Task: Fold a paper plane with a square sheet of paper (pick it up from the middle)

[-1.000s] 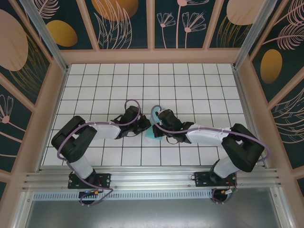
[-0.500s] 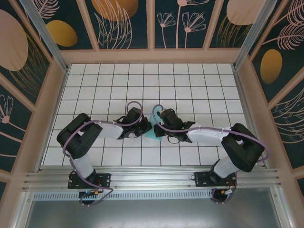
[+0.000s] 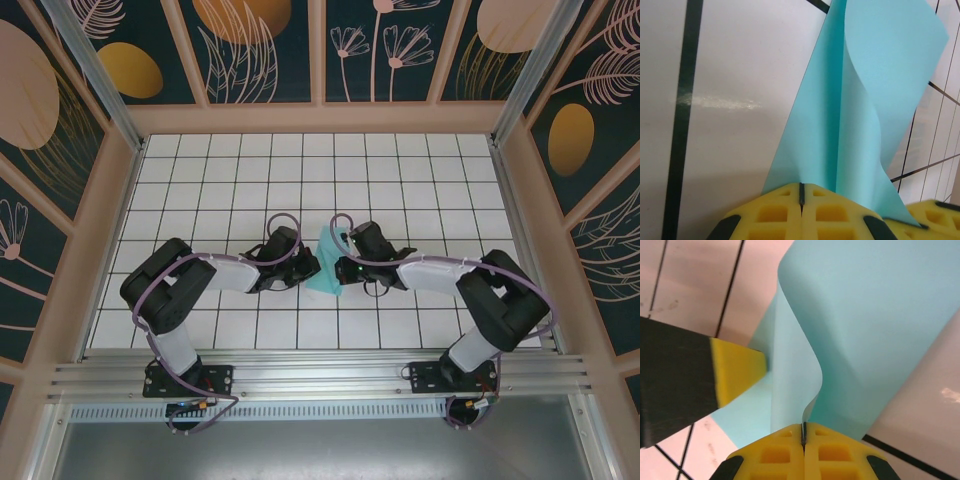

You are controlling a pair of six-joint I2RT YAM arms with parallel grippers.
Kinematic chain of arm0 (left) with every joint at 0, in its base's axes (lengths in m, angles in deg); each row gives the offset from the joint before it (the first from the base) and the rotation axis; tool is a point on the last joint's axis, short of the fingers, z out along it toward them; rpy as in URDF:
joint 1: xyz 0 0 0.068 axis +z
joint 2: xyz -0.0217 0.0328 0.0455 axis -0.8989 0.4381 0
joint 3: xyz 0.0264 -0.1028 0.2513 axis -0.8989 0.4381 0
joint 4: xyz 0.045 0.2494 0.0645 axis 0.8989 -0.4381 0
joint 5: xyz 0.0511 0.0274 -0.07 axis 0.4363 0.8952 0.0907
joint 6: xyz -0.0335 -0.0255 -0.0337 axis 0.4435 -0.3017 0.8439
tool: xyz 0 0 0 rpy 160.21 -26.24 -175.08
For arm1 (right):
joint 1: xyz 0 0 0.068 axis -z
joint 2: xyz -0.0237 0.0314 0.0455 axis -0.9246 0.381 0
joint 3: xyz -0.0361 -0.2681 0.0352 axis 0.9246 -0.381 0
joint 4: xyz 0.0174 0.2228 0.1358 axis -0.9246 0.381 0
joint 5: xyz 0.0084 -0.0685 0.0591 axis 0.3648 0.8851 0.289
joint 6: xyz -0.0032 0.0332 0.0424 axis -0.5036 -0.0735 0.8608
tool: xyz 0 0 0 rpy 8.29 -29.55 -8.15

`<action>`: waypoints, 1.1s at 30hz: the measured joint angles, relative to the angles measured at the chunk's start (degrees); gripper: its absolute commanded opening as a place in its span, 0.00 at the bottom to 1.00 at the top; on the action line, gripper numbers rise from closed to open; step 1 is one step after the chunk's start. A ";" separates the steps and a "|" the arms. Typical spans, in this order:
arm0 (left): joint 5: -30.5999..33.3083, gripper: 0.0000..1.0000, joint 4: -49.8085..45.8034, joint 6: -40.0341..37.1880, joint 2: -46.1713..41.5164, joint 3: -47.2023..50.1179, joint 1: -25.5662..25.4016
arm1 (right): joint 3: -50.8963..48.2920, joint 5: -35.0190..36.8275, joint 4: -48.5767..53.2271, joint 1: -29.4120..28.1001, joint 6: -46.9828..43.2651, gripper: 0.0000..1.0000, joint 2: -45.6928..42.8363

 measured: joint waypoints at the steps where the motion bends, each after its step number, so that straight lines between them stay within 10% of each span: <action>1: 0.02 0.04 0.00 -0.07 0.00 0.00 0.00 | 0.28 -0.20 0.26 0.42 -0.50 0.00 0.39; 33: 1.97 0.14 -4.50 -3.74 -1.33 -1.53 -0.09 | 6.97 -10.49 5.11 5.62 -10.51 0.00 6.82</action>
